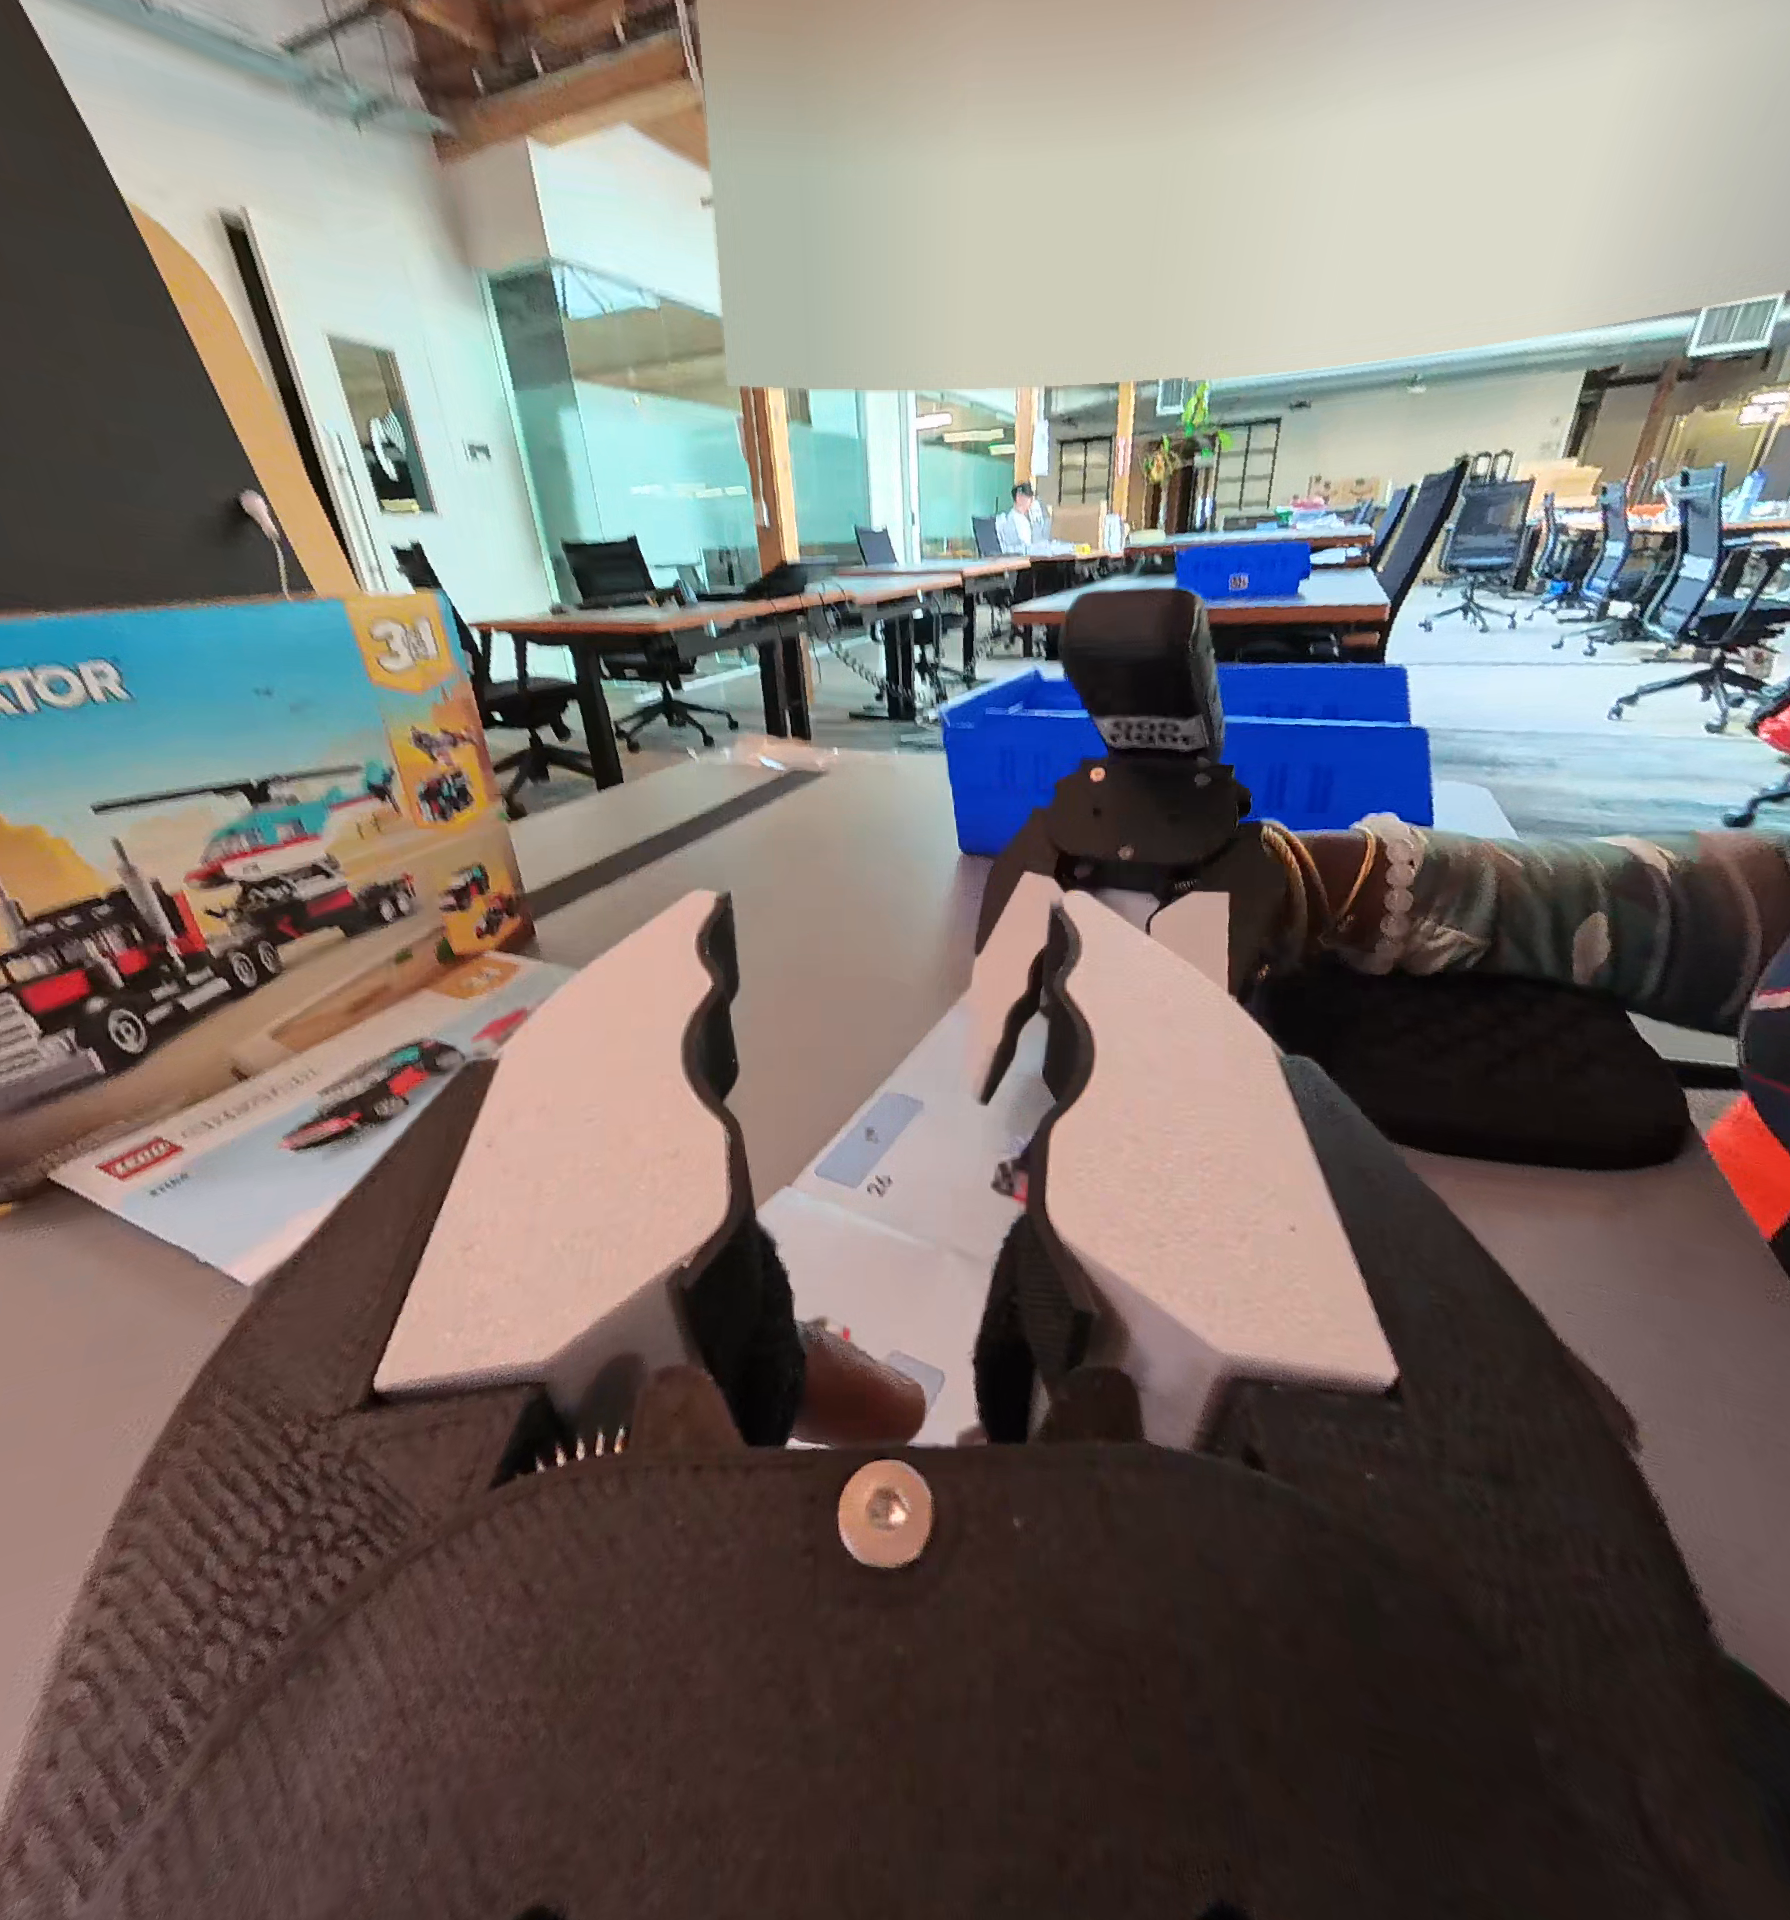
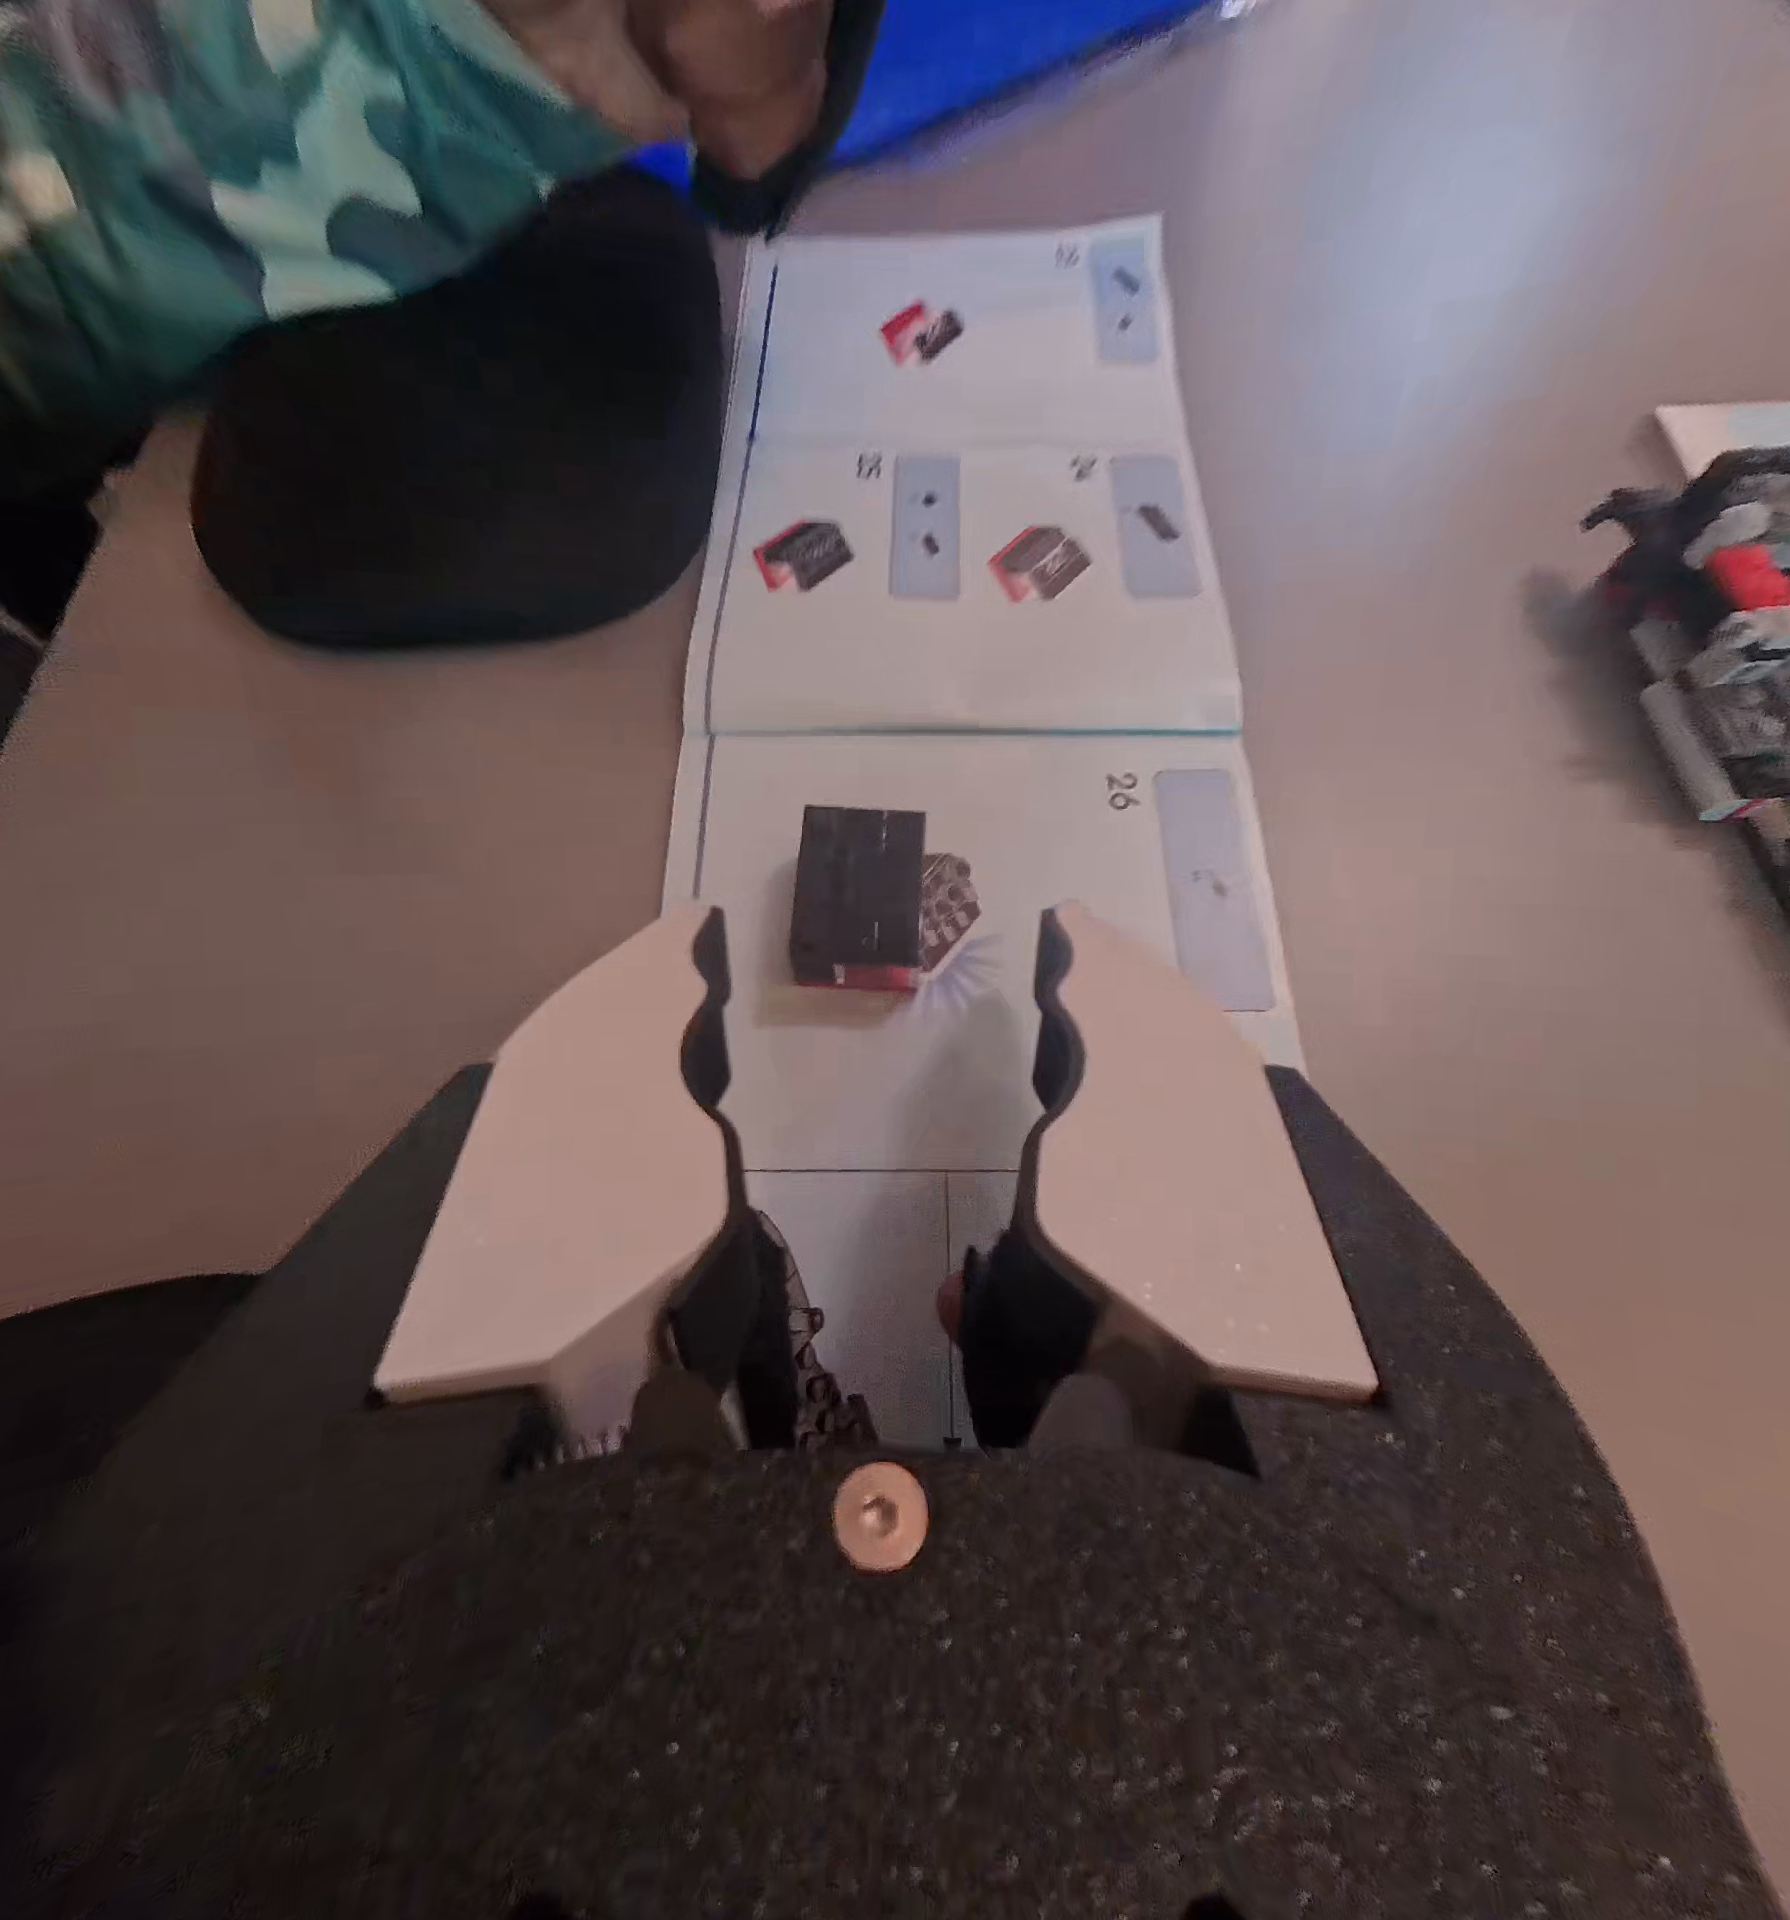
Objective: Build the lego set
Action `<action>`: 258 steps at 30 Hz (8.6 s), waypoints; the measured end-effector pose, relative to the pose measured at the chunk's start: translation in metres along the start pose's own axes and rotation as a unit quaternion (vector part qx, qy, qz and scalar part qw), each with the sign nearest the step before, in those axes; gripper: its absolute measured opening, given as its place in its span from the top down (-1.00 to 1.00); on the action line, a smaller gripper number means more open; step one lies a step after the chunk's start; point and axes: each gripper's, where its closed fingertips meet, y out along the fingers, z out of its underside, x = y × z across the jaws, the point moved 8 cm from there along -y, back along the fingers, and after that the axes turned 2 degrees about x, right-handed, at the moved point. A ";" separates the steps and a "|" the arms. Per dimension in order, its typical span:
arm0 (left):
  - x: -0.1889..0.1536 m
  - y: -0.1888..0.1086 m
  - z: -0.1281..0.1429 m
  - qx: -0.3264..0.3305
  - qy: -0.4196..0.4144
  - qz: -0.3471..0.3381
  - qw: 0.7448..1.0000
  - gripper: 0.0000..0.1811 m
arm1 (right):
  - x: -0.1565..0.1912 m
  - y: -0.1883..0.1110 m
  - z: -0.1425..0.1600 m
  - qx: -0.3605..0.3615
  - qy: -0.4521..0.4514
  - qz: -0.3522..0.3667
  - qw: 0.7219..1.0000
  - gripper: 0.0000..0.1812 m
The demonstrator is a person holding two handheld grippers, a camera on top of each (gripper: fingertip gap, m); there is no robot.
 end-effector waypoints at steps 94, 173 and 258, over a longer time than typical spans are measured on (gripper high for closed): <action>-0.011 -0.117 -0.053 0.352 -0.001 -0.125 0.928 0.85 | -0.043 -0.062 0.015 -0.136 -0.004 0.268 0.954 0.75; -0.076 0.040 0.062 0.512 -0.057 0.064 0.854 0.79 | -0.034 -0.050 0.017 -0.048 -0.043 0.226 0.972 0.72; -0.083 0.029 0.062 0.525 -0.103 0.048 0.843 0.75 | -0.033 -0.046 0.021 -0.021 -0.044 0.218 0.975 0.70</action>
